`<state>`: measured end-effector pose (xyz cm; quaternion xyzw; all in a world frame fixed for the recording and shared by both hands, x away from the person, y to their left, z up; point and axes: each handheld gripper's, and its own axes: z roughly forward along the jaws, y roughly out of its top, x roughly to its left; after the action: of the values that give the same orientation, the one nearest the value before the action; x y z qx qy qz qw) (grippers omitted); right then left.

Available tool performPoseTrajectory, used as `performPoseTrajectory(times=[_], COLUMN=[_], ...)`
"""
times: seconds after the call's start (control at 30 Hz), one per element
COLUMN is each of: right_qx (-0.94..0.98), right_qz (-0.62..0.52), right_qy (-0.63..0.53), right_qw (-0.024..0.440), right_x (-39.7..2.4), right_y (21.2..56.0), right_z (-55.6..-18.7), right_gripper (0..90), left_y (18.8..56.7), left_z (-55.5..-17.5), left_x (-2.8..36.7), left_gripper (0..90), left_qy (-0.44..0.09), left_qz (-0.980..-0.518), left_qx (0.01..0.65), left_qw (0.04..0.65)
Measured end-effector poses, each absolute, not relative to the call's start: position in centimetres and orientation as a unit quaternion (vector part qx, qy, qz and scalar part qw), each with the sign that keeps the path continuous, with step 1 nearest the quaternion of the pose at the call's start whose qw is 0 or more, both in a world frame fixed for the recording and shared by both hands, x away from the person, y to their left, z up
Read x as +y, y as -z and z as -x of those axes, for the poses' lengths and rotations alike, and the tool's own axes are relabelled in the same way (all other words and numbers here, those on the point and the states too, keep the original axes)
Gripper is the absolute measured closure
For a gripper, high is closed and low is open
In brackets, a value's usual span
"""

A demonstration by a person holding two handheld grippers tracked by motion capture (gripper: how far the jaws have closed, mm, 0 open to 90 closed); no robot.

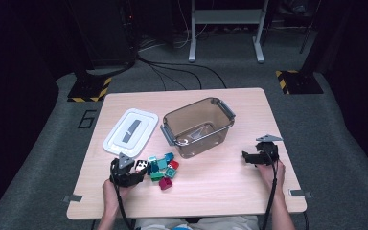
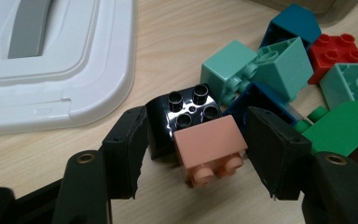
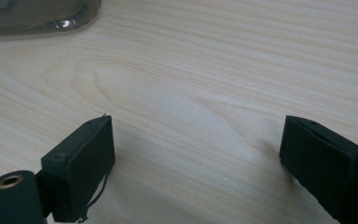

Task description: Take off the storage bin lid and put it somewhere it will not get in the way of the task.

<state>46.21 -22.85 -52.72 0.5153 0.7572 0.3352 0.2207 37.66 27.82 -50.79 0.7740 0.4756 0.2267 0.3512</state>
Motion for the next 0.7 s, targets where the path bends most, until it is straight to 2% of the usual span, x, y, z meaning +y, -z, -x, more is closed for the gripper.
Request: performPoseTrajectory(times=[0.23, 0.3, 0.7], right_qx=[0.757, 0.757, 0.757], right_qz=[-0.515, -0.515, -0.516], right_qy=[-0.336, -0.336, -0.335], right_qw=[0.221, 0.221, 0.221], right_x=[-22.9, -22.9, -22.9], right_y=[52.7, 52.7, 52.7], right_z=[-46.2, -46.2, -46.2], right_gripper=[9.9, 9.9, 10.0], left_y=[51.4, 51.5, 51.6], left_z=[-37.3, -37.2, -36.5], left_x=[28.0, 28.1, 29.6], left_gripper=[47.3, 52.4, 58.1], left_qy=[-0.225, -0.224, -0.222], left_qz=[-0.776, -0.776, -0.771], left_qx=[0.474, 0.474, 0.48], left_qw=[0.35, 0.35, 0.356])
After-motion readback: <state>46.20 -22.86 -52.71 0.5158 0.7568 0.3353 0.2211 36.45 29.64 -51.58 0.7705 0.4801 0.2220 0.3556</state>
